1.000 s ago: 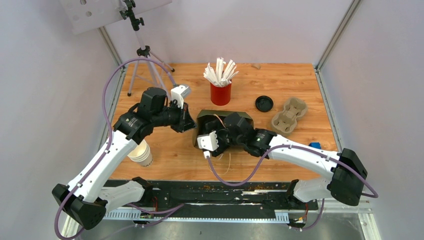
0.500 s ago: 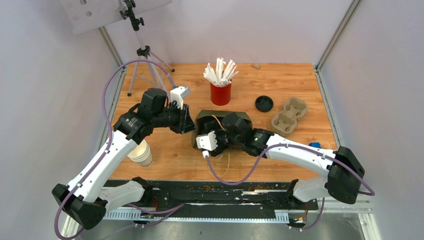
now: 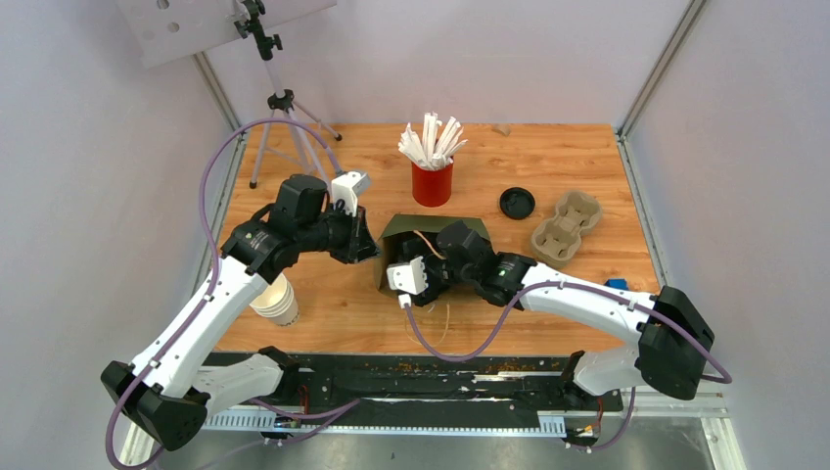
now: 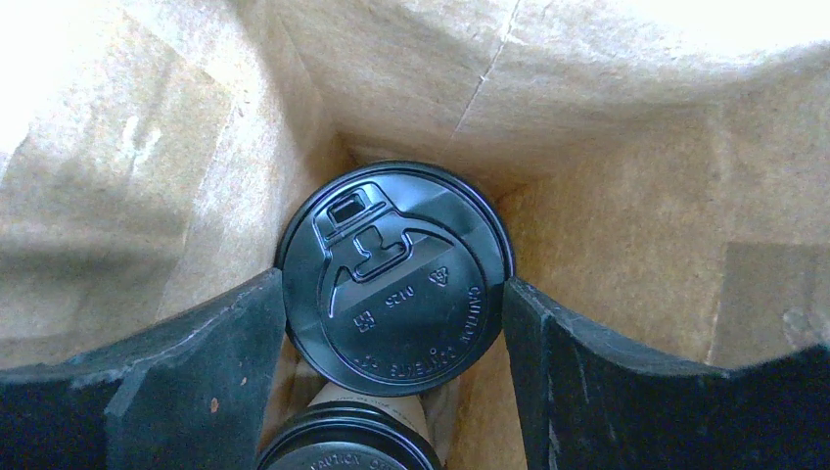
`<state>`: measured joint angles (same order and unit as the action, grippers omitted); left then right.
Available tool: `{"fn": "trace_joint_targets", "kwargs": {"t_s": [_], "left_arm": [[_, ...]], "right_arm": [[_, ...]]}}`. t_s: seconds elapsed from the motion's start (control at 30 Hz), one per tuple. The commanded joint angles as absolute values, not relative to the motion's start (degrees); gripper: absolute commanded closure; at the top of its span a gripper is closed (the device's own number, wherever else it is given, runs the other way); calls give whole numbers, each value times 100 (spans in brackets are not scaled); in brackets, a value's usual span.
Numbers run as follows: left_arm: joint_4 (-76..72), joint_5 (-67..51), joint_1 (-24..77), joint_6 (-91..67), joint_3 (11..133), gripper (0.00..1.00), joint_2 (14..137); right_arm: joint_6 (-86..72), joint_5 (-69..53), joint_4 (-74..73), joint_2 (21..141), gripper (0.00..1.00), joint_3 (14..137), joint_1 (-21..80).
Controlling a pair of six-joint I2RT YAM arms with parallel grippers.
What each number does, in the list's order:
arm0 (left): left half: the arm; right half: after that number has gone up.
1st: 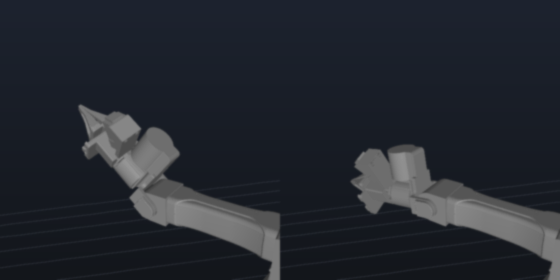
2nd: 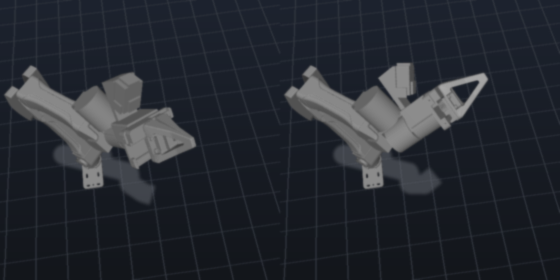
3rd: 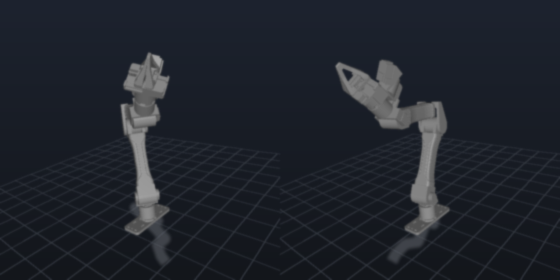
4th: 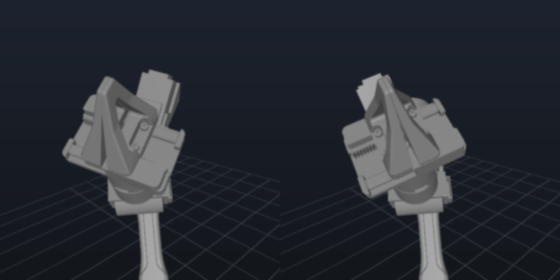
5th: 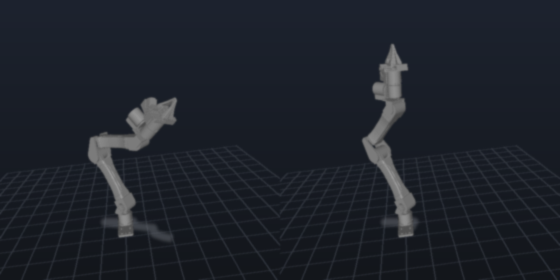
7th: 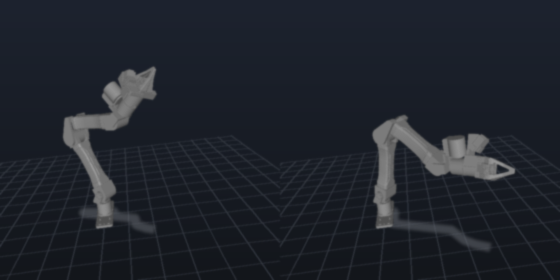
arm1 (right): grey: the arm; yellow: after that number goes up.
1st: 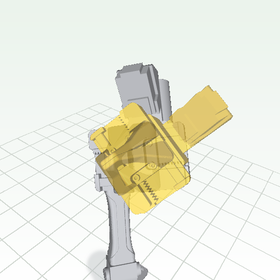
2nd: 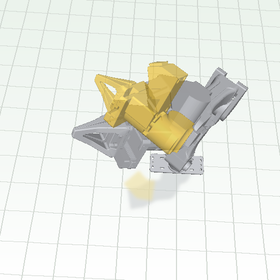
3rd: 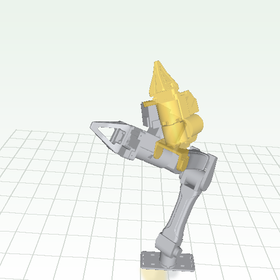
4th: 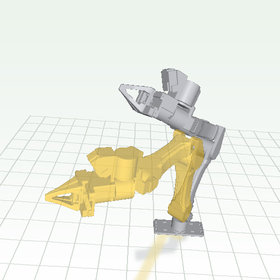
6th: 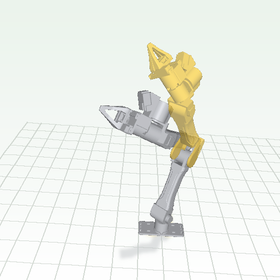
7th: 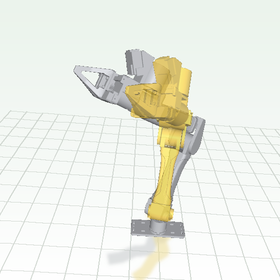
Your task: Pack the takeout coffee
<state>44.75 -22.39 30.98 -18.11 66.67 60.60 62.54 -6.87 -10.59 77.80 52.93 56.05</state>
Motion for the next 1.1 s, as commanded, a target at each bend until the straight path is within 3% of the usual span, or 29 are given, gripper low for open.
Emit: {"fn": "trace_joint_targets", "kwargs": {"t_s": [0.0,0.3,1.07], "left_arm": [[4341,-2338,3085,-1684,6673,92,5894],[4134,-2708,3085,-1675,6591,99,5879],[4084,-2798,3085,-1677,6557,100,5941]], "right_arm": [[6166,-938,-858,7681,41,5262,5572],[6185,-828,-724,7722,41,5194,5522],[6144,-1017,-564,7983,41,5426,5385]]}}
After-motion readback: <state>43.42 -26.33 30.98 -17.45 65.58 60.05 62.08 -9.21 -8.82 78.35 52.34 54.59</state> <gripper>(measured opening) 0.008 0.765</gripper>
